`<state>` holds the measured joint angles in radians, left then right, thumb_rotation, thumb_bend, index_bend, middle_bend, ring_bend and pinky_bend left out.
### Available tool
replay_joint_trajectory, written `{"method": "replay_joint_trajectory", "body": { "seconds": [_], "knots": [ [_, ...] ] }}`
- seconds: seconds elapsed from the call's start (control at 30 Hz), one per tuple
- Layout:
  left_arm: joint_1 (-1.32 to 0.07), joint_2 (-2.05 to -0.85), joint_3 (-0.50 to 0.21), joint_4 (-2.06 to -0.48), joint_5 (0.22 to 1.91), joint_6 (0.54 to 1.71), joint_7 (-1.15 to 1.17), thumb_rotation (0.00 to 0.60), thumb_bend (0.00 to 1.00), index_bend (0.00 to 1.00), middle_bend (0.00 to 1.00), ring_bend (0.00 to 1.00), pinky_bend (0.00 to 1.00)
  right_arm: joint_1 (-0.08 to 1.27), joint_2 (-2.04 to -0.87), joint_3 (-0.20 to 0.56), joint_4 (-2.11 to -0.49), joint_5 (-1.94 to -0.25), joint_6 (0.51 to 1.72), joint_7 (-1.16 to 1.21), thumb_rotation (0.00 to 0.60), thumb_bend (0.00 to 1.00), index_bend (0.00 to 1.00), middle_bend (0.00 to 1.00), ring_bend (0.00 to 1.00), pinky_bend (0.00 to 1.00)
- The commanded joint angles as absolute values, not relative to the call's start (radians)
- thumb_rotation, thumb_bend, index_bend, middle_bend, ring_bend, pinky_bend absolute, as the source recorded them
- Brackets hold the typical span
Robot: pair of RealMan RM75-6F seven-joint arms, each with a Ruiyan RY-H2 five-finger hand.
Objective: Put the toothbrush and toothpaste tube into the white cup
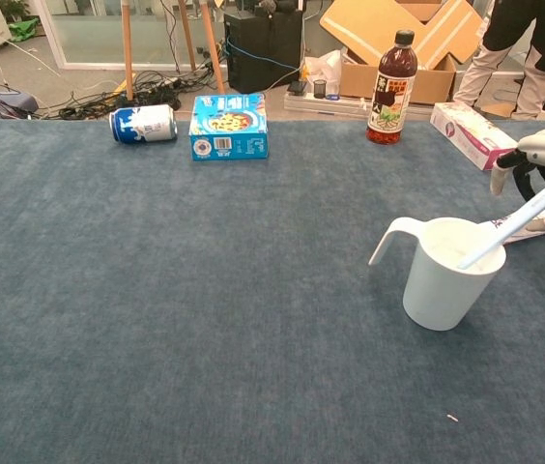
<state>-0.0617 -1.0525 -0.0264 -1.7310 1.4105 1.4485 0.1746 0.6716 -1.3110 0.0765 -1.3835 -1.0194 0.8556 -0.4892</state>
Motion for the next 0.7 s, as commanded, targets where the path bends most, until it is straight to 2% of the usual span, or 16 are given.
{"method": "replay_joint_trajectory", "body": {
  "seconds": [0.03,0.2,0.3,0.37,0.4,0.7],
  "knots": [
    [-0.062,-1.053,-0.026,-1.731,1.411,1.448,0.176,0.600,0.00,0.66,0.54,0.44,0.41,0.668,-1.307,0.074,-1.386,-1.026,0.863,-0.485,0.600,0.14,0.38,0.42,0.51,0.52],
    [-0.062,-1.054,-0.025,-1.731,1.411,1.447,0.177,0.600,0.00,0.66,0.54,0.44,0.41,0.667,-1.318,0.072,-1.363,-1.033,0.859,-0.469,0.600,0.14,0.39,0.20,0.14,0.23],
    [-0.062,-1.053,-0.026,-1.731,1.409,1.446,0.175,0.600,0.00,0.66,0.54,0.44,0.41,0.668,-1.336,0.072,-1.335,-1.044,0.850,-0.448,0.600,0.13,0.39,0.10,0.03,0.11],
    [-0.062,-1.053,-0.026,-1.731,1.409,1.446,0.174,0.600,0.00,0.66,0.54,0.44,0.41,0.669,-1.348,0.070,-1.316,-1.055,0.849,-0.441,0.600,0.13,0.40,0.04,0.00,0.02],
    [-0.062,-1.053,-0.026,-1.731,1.410,1.446,0.174,0.600,0.00,0.66,0.54,0.44,0.41,0.670,-1.356,0.068,-1.303,-1.064,0.848,-0.436,0.600,0.13,0.40,0.02,0.00,0.00],
    [-0.062,-1.050,-0.026,-1.734,1.410,1.447,0.168,0.600,0.00,0.66,0.54,0.44,0.41,0.678,-1.411,0.063,-1.239,-1.093,0.836,-0.428,0.600,0.13,0.41,0.00,0.00,0.00]
  ]
}}
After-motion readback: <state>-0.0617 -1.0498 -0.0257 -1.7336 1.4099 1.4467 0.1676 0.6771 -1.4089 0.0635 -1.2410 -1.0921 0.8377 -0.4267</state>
